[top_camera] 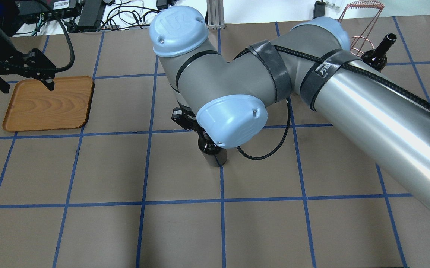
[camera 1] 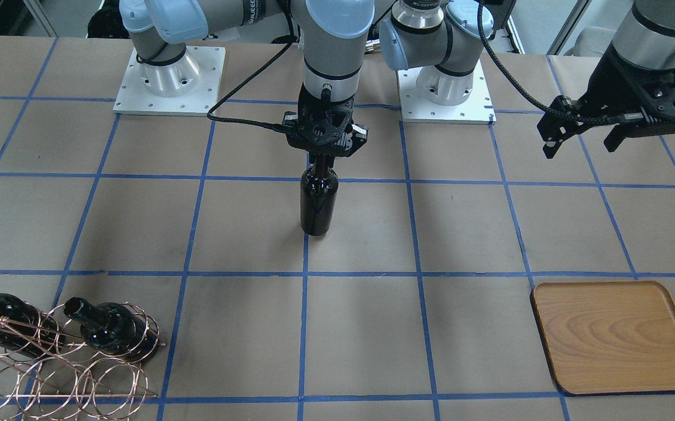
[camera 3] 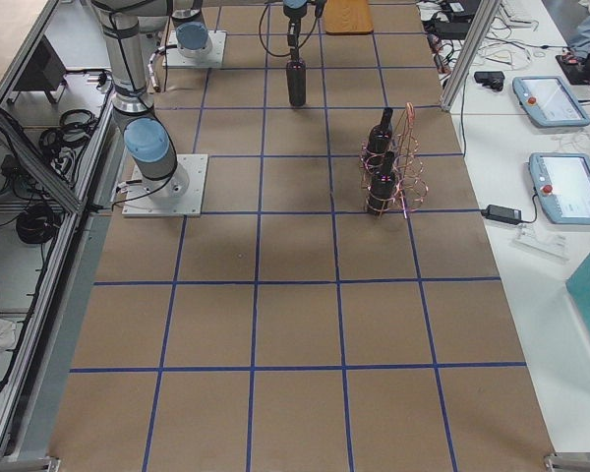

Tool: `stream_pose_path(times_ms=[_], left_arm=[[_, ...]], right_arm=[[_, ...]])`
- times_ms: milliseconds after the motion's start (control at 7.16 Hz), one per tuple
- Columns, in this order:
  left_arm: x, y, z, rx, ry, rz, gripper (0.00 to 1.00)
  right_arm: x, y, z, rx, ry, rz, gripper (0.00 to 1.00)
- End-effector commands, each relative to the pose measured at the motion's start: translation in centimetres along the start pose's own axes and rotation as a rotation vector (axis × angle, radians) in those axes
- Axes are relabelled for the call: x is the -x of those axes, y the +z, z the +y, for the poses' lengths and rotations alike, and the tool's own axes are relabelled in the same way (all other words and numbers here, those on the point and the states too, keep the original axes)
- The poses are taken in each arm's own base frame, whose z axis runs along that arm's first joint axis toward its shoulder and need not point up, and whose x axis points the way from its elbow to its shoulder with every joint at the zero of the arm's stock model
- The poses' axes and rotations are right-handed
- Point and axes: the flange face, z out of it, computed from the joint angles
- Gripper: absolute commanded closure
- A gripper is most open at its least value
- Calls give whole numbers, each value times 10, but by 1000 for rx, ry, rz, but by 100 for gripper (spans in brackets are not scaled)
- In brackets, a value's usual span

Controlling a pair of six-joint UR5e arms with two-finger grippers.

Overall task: Take wine from basket and place on tray
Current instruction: 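Carry the bottle toward the table center with the right gripper, then lower the bottle upright onto the table and open the right gripper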

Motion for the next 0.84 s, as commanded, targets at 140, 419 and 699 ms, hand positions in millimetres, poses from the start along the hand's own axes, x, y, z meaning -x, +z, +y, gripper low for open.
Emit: stream_pose_path(times_ms=[140, 419, 699], left_arm=[[0, 3, -1, 4, 3, 6, 0], [-4, 4, -2, 8, 11, 8, 0], [-6, 6, -2, 10, 13, 9, 0]], right_arm=[[0, 2, 0, 6, 3, 0, 100], [3, 7, 1, 36, 11, -7, 100], [4, 6, 1, 34, 11, -13, 100]])
